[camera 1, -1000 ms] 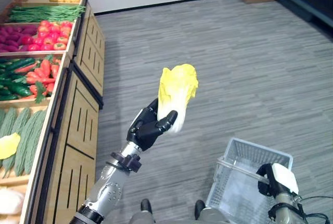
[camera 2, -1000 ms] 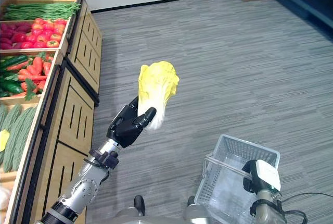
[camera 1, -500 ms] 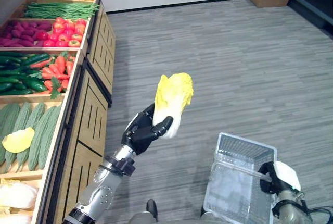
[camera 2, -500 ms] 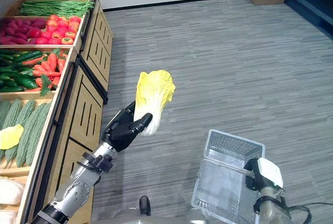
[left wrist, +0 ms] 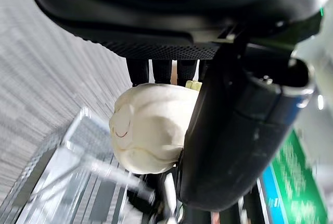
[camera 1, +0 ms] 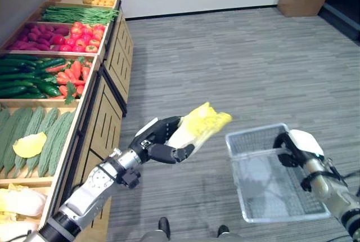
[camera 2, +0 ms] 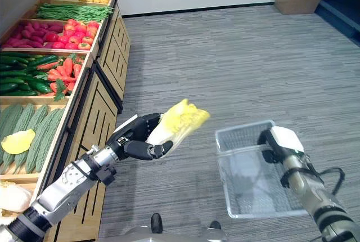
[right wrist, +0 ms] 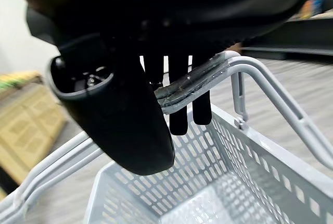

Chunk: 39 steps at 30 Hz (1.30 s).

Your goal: Get the vegetables into the basket

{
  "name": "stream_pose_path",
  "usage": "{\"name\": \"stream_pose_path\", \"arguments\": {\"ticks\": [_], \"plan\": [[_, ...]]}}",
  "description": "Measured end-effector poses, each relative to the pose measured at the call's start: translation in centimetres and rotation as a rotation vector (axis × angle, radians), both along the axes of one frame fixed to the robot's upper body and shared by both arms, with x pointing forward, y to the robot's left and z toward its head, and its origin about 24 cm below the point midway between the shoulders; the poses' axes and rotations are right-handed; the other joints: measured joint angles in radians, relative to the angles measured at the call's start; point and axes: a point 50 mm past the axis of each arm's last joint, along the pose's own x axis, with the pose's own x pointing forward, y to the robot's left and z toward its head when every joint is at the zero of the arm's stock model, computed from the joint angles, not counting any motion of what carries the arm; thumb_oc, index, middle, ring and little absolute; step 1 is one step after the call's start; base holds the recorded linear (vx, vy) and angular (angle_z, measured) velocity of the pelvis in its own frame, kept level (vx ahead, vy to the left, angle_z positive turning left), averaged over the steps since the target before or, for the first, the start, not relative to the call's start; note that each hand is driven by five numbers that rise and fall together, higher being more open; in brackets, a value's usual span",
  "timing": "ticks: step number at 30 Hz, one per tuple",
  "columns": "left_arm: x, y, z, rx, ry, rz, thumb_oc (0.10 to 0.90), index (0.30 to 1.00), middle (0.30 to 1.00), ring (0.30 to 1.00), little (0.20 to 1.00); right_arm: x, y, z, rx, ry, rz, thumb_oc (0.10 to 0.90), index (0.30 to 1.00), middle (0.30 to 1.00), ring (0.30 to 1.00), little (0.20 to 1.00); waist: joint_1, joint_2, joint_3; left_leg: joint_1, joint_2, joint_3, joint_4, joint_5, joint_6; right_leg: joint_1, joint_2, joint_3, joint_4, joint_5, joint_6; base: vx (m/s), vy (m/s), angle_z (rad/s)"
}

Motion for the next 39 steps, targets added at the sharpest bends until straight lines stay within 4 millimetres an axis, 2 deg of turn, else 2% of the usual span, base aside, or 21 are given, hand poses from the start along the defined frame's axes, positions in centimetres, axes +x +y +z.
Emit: {"name": "stream_pose_path", "arguments": {"ticks": [1,7,8,9,14,15,22,25,29,30,34,37,39], "plan": [[0.1,-0.6,0.6,0.034,-0.047,-0.043,0.400,0.300,0.300,0.300,0.300,1.0,0.8,0.4,0.022,-0.002,0.027,0.400,0.300,0.300,0.300,0.300,0.004,0.000,0.000,0.000,0.001,0.000,0.000,0.001,-0.001,-0.001,0.000,0.000,0.000,0.000,-0.001,0.00,0.000,0.00],[0.3,-2.3,2.3,0.135,-0.175,-0.174,0.400,0.300,0.300,0.300,0.300,3.9,3.3,1.7,0.081,-0.033,0.093,0.400,0.300,0.300,0.300,0.300,0.020,0.002,-0.001,-0.001,0.002,0.001,0.000,0.002,-0.001,-0.002,0.002,0.002,0.000,0.000,-0.001,0.00,0.000,0.00],[0.3,-2.3,2.3,0.137,-0.177,-0.176,0.400,0.300,0.300,0.300,0.300,3.9,3.4,1.7,0.083,-0.034,0.094,0.400,0.300,0.300,0.300,0.300,0.020,0.002,-0.001,-0.001,0.002,0.001,0.000,0.002,-0.001,-0.002,0.002,0.002,0.000,0.000,-0.001,0.00,0.000,0.00],[0.5,-3.0,2.6,0.185,-0.215,-0.225,0.400,0.300,0.300,0.300,0.300,5.1,4.6,1.8,0.114,-0.039,0.097,0.400,0.300,0.300,0.300,0.300,0.021,0.002,-0.001,-0.001,0.002,0.001,0.001,0.002,-0.001,-0.002,0.002,0.002,0.000,0.000,-0.001,0.00,0.000,0.00],[0.1,-4.8,3.0,0.230,-0.277,-0.332,0.400,0.300,0.300,0.300,0.300,7.1,7.0,1.7,0.202,-0.045,0.092,0.400,0.300,0.300,0.300,0.300,0.027,0.003,-0.001,-0.002,0.001,0.001,0.001,0.002,-0.001,-0.003,0.002,0.001,0.000,0.000,-0.001,0.00,0.000,0.00],[0.1,-5.7,3.3,0.255,-0.307,-0.375,0.400,0.300,0.300,0.300,0.300,8.4,7.9,1.8,0.231,-0.041,0.061,0.400,0.300,0.300,0.300,0.300,0.026,0.004,-0.001,-0.004,0.001,0.002,0.001,0.002,-0.001,-0.007,0.001,0.003,0.000,0.001,-0.002,-0.04,0.013,-0.01],[-0.3,-8.5,4.1,0.267,-0.402,-0.498,0.400,0.300,0.300,0.300,0.300,11.2,9.2,3.8,0.280,-0.075,-0.014,0.400,0.300,0.300,0.300,0.300,0.025,0.015,0.002,-0.028,0.001,0.003,0.001,0.005,0.000,-0.032,0.003,0.004,0.000,0.002,-0.003,-0.01,0.004,0.00],[-0.1,-9.0,3.4,0.260,-0.385,-0.496,0.400,0.300,0.300,0.300,0.300,11.5,9.5,4.0,0.314,-0.084,-0.026,0.400,0.300,0.300,0.300,0.300,0.026,0.020,0.003,-0.031,0.002,0.004,0.001,0.005,0.000,-0.035,0.004,0.003,0.000,0.001,-0.003,0.00,0.000,0.00],[0.9,-9.5,1.5,0.298,-0.343,-0.465,0.400,0.300,0.300,0.300,0.300,11.8,10.4,4.1,0.370,-0.086,-0.033,0.400,0.300,0.300,0.300,0.300,0.021,0.020,0.003,-0.037,0.004,0.010,0.001,0.005,0.000,-0.044,0.005,0.010,0.000,0.001,-0.004,0.03,0.014,-0.05],[1.7,-9.1,0.3,0.386,-0.362,-0.426,0.400,0.300,0.300,0.300,0.300,11.8,11.2,3.8,0.434,-0.080,-0.044,0.400,0.300,0.300,0.300,0.300,0.018,0.020,0.003,-0.037,0.004,0.016,0.001,0.005,0.000,-0.047,0.006,0.015,0.000,0.001,-0.004,0.02,0.017,-0.06],[3.0,-8.5,-2.2,0.512,-0.358,-0.344,0.400,0.300,0.300,0.300,0.300,11.9,12.9,4.0,0.461,-0.076,0.011,0.400,0.300,0.300,0.300,0.300,0.012,0.020,0.003,-0.040,0.005,0.022,0.001,0.004,-0.001,-0.054,0.007,0.020,0.000,0.002,-0.005,0.01,0.008,-0.04],[3.4,-8.0,-3.8,0.546,-0.296,-0.299,0.400,0.300,0.300,0.300,0.300,12.0,13.9,4.6,0.475,-0.085,0.062,0.400,0.300,0.300,0.300,0.300,0.009,0.020,0.003,-0.043,0.007,0.023,0.001,0.004,-0.001,-0.058,0.007,0.023,0.000,0.003,-0.006,0.04,0.010,-0.03],[3.5,-7.4,-5.2,0.564,-0.239,-0.258,0.400,0.300,0.300,0.300,0.300,12.0,15.3,5.0,0.484,-0.068,0.131,0.400,0.300,0.300,0.300,0.300,0.005,0.020,0.003,-0.041,0.008,0.032,0.001,0.004,0.000,-0.058,0.009,0.027,0.000,0.003,-0.006,0.03,0.006,-0.05]]}}
